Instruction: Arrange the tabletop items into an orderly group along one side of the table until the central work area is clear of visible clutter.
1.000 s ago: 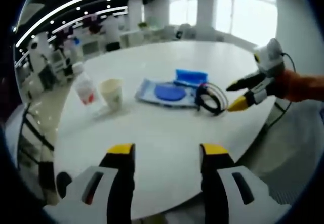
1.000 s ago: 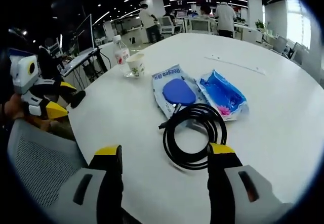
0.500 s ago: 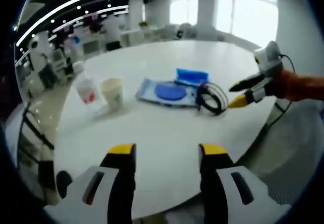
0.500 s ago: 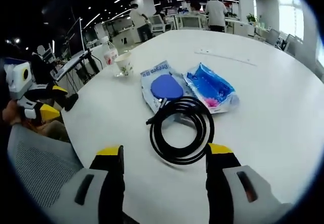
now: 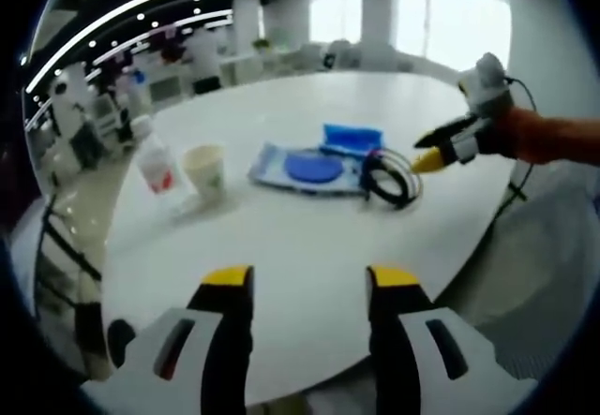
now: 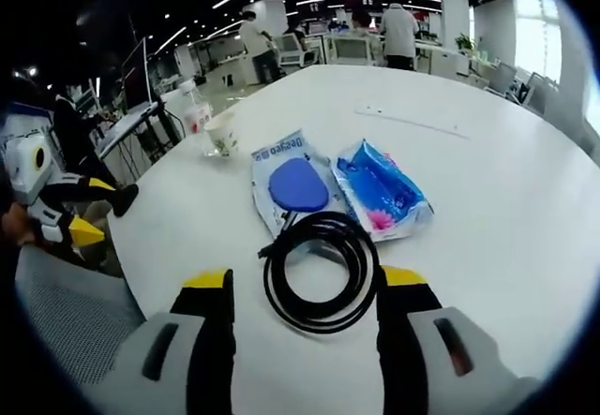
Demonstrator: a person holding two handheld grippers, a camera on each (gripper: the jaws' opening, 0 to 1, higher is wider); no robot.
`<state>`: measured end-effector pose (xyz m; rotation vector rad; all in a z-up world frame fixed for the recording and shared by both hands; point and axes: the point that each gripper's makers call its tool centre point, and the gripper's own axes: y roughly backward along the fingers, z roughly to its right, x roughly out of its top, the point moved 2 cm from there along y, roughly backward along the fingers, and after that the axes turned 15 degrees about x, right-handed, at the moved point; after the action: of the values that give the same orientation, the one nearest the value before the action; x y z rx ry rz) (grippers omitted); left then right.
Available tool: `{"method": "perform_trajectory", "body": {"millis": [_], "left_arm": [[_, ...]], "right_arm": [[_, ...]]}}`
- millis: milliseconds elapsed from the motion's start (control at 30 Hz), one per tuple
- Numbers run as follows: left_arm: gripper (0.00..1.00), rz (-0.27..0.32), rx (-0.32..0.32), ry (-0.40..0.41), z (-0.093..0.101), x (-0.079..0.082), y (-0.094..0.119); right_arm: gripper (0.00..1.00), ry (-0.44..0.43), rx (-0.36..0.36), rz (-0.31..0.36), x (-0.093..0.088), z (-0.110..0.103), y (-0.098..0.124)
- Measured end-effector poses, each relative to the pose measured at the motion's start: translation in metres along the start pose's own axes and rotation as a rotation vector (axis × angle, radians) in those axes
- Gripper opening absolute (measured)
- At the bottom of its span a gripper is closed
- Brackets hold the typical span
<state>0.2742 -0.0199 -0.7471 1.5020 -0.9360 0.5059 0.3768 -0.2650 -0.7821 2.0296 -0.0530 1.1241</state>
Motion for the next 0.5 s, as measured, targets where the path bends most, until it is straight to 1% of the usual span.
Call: {"method": "perform_trajectory", "body": {"millis": [200, 333, 500], "left_arm": [[0.45, 0.001, 0.004, 0.005, -0.001, 0.000, 0.000], [0.45, 0.002, 0.005, -0.006, -0.001, 0.000, 0.000], [0.48, 0.011, 0.013, -0.007, -0.003, 0.001, 0.000]], "right_arm": [[0.56, -0.045, -0.023, 0.025, 0.004, 0.015, 0.003], [0.57, -0.057, -0.026, 0.025, 0.007, 0.023, -0.001], [0.57, -0.057, -0.016, 0.033, 0.020, 0.028, -0.009]]}}
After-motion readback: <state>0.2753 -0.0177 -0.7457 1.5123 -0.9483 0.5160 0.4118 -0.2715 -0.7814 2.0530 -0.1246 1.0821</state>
